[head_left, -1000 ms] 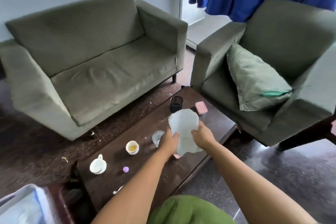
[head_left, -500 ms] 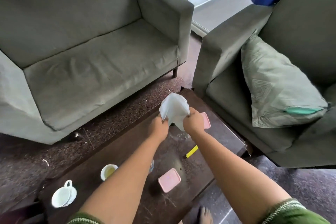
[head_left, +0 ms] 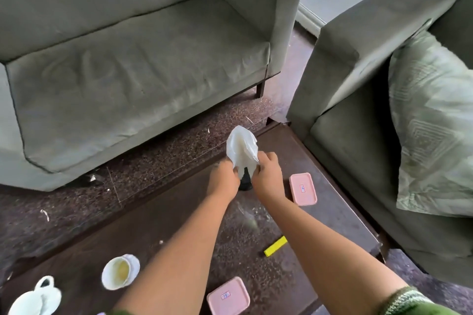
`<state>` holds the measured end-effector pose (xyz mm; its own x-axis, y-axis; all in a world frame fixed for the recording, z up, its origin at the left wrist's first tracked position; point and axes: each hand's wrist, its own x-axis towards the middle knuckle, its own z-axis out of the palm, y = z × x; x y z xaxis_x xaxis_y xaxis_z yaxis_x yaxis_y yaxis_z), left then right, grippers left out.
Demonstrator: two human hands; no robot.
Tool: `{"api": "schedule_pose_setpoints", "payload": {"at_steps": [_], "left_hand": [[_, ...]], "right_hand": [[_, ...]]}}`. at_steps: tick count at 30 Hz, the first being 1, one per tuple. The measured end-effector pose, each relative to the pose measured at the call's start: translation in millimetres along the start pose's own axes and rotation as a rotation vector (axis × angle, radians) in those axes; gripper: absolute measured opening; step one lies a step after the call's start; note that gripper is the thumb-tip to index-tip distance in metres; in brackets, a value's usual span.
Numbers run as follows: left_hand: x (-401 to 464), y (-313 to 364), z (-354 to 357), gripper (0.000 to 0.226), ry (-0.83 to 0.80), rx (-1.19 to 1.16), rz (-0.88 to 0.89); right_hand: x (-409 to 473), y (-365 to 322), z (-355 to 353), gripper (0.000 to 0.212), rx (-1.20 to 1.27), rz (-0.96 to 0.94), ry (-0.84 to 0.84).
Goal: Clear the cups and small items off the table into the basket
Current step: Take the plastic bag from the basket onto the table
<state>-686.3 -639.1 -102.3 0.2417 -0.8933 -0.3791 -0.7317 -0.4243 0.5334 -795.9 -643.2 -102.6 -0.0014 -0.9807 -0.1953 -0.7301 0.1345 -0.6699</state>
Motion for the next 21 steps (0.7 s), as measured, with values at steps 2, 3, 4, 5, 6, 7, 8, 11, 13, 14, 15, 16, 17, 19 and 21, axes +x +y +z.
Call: {"api": "schedule_pose_setpoints", "payload": {"at_steps": [2, 3, 4, 5, 6, 7, 8, 11, 13, 14, 15, 16, 17, 19, 21], "left_hand": [[4.6, -3.4, 7.8, 0.017, 0.052, 0.013, -0.02], [6.5, -4.5, 10.6, 0.017, 0.093, 0.021, -0.022], [8.1, -5.7, 12.3, 0.018, 0.131, 0.037, -0.024], [11.1, -8.6, 14.5, 0.02, 0.158, 0.053, -0.024], [14.3, -11.0, 16.1, 0.023, 0.162, 0.065, -0.025], [17.9, -13.6, 18.2, 0.027, 0.158, 0.06, -0.028], [20.5, -15.5, 19.7, 0.032, 0.146, 0.022, -0.035], [23.5, -18.3, 19.8, 0.055, 0.148, -0.169, 0.0], [21.0, -17.9, 16.0, 0.065, 0.214, -0.256, 0.067], [19.8, -18.3, 13.8, 0.065, 0.243, -0.267, 0.098], [18.6, -19.0, 11.5, 0.061, 0.259, -0.248, 0.138], [17.3, -20.0, 10.3, 0.054, 0.266, -0.186, 0.182], [15.5, -21.0, 10.1, 0.046, 0.27, -0.107, 0.221], [11.2, -24.0, 11.5, 0.035, 0.271, -0.009, 0.228], [9.5, -26.3, 13.4, 0.033, 0.246, 0.019, 0.213]], "right_hand": [[7.8, 12.1, 6.6, 0.027, -0.132, -0.053, 0.023], [11.6, 18.4, 8.9, 0.025, -0.201, -0.084, 0.036], [15.5, 24.4, 11.6, 0.024, -0.24, -0.102, 0.047], [18.6, 29.3, 13.5, 0.024, -0.247, -0.111, 0.054], [21.6, 33.5, 16.1, 0.022, -0.232, -0.112, 0.061], [24.2, 37.4, 18.8, 0.019, -0.204, -0.111, 0.069], [26.4, 41.5, 21.3, 0.016, -0.164, -0.113, 0.072], [33.4, 44.2, 19.3, 0.045, 0.054, -0.131, 0.087], [37.7, 38.4, 12.8, 0.074, 0.207, -0.122, 0.143], [39.7, 34.3, 10.1, 0.079, 0.232, -0.118, 0.15], [41.2, 30.1, 7.7, 0.076, 0.222, -0.124, 0.134], [41.6, 27.5, 6.6, 0.065, 0.186, -0.137, 0.109], [41.3, 26.3, 5.9, 0.052, 0.136, -0.153, 0.084], [38.9, 27.3, 5.4, 0.031, 0.014, -0.176, 0.038], [35.5, 32.2, 7.3, 0.022, -0.142, -0.199, -0.037]]}}
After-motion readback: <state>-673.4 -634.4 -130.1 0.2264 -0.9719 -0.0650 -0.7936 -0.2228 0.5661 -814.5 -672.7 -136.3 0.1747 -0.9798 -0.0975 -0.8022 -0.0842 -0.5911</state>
